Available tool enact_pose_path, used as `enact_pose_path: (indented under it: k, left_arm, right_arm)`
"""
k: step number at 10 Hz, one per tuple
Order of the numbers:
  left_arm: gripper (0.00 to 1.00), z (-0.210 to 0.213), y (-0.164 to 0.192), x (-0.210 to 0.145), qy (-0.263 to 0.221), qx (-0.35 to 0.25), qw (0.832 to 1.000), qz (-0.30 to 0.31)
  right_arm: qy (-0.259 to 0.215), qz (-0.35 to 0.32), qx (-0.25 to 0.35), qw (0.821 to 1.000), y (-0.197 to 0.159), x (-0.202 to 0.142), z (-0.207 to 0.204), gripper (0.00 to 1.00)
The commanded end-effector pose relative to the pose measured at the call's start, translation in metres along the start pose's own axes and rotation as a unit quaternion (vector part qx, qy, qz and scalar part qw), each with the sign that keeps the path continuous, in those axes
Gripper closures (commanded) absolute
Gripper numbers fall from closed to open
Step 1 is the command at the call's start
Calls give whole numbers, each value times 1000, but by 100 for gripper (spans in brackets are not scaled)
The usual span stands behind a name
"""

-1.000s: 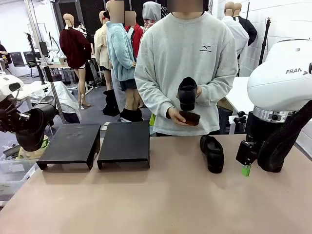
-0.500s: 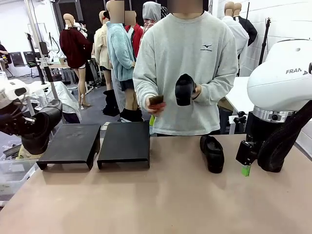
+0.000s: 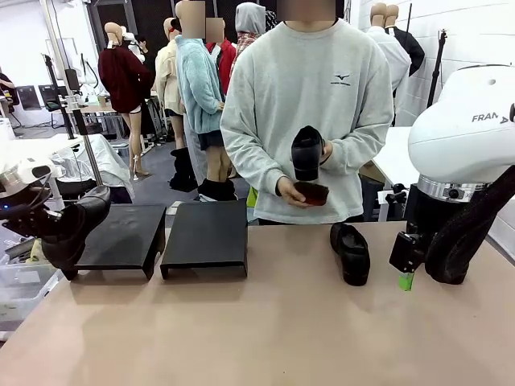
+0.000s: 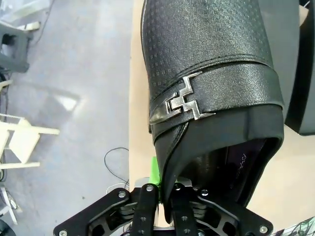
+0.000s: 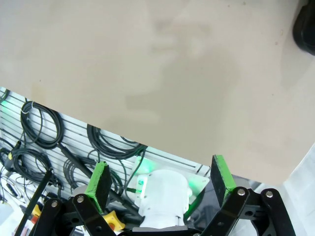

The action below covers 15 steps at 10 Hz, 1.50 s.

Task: Organize the shoes by placing them on the stand.
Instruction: Place the Shoe from the middle of the table onto the Shoes Stand.

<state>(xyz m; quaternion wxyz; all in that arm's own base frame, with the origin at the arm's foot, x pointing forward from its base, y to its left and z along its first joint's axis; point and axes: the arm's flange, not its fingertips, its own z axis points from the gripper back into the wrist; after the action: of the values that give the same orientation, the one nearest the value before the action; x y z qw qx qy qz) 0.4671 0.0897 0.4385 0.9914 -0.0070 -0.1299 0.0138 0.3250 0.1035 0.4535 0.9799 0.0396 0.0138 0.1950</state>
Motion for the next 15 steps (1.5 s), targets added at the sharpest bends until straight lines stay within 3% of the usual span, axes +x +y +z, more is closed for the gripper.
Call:
enact_pose_path:
  k: [1,5,15]
  left_arm:
    - [100,-2,6,13,-19,-29,999,-8]
    - [100,-22,12,25,-67,-37,997,-16]
    - [97,-39,25,39,-56,-49,997,32]
  right_arm:
    - [1,-6,-3,1000,2,1,0,0]
    - [1,-6,-3,1000,2,1,0,0]
    - [1,-6,-3,1000,2,1,0,0]
